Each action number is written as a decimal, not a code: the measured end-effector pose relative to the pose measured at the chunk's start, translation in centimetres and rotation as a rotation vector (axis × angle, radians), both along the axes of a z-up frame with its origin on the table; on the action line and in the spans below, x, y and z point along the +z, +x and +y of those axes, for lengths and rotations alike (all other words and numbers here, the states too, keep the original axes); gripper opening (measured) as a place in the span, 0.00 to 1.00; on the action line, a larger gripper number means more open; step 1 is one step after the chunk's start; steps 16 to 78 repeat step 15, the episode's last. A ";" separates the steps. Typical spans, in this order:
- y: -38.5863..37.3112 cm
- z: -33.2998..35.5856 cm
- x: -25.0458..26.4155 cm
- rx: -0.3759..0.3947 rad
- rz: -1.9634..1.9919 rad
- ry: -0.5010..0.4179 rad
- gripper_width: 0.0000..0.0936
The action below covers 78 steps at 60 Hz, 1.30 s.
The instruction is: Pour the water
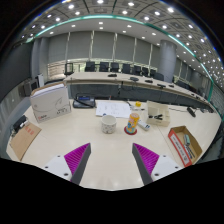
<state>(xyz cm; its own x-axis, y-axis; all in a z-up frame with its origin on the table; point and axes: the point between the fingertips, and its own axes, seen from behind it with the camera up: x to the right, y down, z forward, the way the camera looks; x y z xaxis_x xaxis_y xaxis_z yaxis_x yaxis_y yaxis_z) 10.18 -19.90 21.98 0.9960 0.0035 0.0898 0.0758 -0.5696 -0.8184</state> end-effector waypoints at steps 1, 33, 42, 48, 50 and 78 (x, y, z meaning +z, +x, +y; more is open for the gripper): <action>-0.3 -0.6 0.2 0.001 0.000 0.002 0.92; -2.0 -5.8 1.2 0.007 -0.014 -0.003 0.92; -2.0 -5.8 1.2 0.007 -0.014 -0.003 0.92; -2.0 -5.8 1.2 0.007 -0.014 -0.003 0.92; -2.0 -5.8 1.2 0.007 -0.014 -0.003 0.92; -2.0 -5.8 1.2 0.007 -0.014 -0.003 0.92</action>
